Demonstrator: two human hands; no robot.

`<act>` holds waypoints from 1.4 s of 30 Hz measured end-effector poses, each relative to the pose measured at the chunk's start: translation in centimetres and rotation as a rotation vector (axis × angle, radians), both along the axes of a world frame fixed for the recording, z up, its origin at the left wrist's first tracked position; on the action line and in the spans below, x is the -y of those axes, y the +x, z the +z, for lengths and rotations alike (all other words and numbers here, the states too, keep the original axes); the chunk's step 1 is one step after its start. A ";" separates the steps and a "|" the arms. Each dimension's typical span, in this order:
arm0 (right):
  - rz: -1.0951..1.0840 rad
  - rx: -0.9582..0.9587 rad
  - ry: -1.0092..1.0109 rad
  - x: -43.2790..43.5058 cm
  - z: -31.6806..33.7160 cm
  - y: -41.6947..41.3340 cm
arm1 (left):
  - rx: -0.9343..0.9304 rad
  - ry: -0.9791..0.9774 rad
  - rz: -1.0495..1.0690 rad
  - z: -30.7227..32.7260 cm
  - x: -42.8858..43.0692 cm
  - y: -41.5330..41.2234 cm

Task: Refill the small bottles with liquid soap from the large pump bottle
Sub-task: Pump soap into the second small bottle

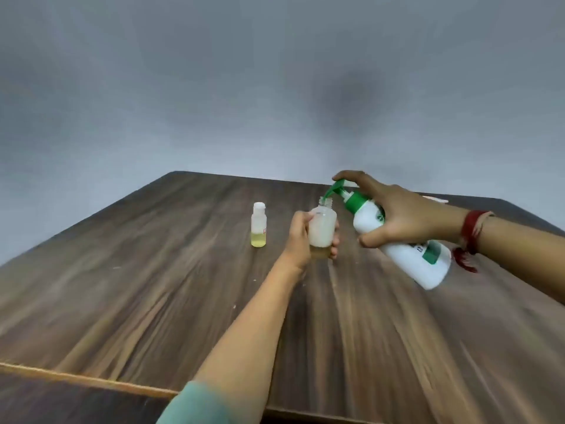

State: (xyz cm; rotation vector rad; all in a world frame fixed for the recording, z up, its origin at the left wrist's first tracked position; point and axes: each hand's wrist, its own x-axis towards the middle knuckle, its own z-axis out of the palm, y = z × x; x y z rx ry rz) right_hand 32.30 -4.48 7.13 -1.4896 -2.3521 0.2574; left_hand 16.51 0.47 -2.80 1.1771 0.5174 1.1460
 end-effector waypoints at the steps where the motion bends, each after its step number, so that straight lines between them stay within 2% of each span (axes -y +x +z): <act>1: -0.001 0.001 0.021 0.0 -0.1 0.0 | -0.006 0.004 0.002 -0.1 -0.1 0.0; 6: -0.006 -0.023 0.113 -0.4 -0.9 -0.1 | -0.011 0.018 0.007 -0.6 -0.7 0.2; 13: 0.052 -0.012 0.063 -1.0 -1.4 0.3 | -0.006 0.046 0.060 -0.7 -0.9 0.0; 19: 0.060 0.012 0.123 -1.4 -1.5 0.5 | -0.013 0.069 0.076 -0.8 -1.1 0.0; 26: 0.077 -0.066 0.142 -2.1 -2.5 0.5 | -0.017 0.069 0.083 -1.1 -1.4 0.4; 33: 0.108 -0.085 0.055 -3.2 -2.6 0.5 | -0.008 0.080 0.138 -1.6 -2.1 0.0; 42: 0.106 -0.159 0.157 -3.8 -3.8 0.5 | -0.021 0.085 0.121 -1.7 -2.2 0.2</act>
